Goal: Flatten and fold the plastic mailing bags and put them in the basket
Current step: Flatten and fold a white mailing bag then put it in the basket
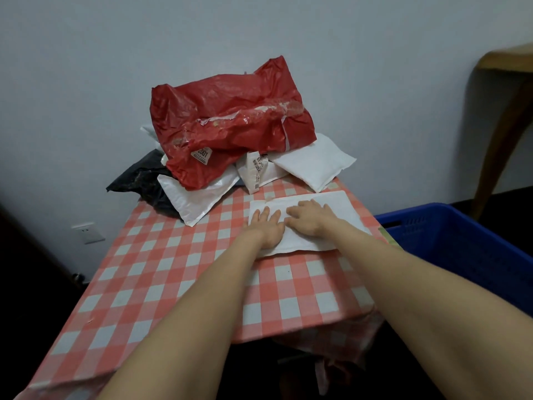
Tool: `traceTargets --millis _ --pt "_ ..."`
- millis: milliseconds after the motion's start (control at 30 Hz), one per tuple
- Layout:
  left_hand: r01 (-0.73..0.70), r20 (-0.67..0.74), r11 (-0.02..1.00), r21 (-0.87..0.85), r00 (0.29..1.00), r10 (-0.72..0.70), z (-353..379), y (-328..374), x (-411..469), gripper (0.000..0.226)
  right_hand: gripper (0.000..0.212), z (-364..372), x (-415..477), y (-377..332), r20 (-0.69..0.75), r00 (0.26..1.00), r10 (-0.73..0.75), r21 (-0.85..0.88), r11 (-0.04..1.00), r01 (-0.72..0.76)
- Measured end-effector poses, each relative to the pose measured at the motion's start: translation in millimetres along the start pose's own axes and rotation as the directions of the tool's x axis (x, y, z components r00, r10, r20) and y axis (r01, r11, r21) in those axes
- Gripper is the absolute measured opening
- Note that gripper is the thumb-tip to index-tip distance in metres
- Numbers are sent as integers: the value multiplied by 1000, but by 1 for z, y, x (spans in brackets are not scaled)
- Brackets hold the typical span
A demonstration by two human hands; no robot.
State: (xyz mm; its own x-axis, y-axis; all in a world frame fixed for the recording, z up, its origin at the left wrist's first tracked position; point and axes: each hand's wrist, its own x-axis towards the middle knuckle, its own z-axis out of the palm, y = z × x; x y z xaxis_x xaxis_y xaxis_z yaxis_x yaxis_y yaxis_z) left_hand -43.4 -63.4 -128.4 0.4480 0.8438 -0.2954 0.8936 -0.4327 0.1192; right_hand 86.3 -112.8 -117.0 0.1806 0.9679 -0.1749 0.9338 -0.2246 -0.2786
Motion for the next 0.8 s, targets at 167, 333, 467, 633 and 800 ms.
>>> traceTargets --millis 167,333,467,633,800 --pt "-9 -69 999 42 998 11 -9 3 1 52 57 -23 -15 31 -324 873 366 229 925 -302" --pt "55 -85 997 61 995 -49 -10 15 -2 50 68 -23 -20 65 -92 874 477 327 844 -426" --pt "103 -112 995 0 988 -102 -11 17 -3 56 48 -24 -17 61 -127 872 472 552 765 -333" --pt "31 -355 983 -183 930 -96 -25 17 -2 66 29 -36 -10 55 -190 925 330 620 771 -148" --pt "18 -377 946 -323 915 -146 -34 22 -6 52 29 -40 -5 50 -243 941 236 600 799 -46"
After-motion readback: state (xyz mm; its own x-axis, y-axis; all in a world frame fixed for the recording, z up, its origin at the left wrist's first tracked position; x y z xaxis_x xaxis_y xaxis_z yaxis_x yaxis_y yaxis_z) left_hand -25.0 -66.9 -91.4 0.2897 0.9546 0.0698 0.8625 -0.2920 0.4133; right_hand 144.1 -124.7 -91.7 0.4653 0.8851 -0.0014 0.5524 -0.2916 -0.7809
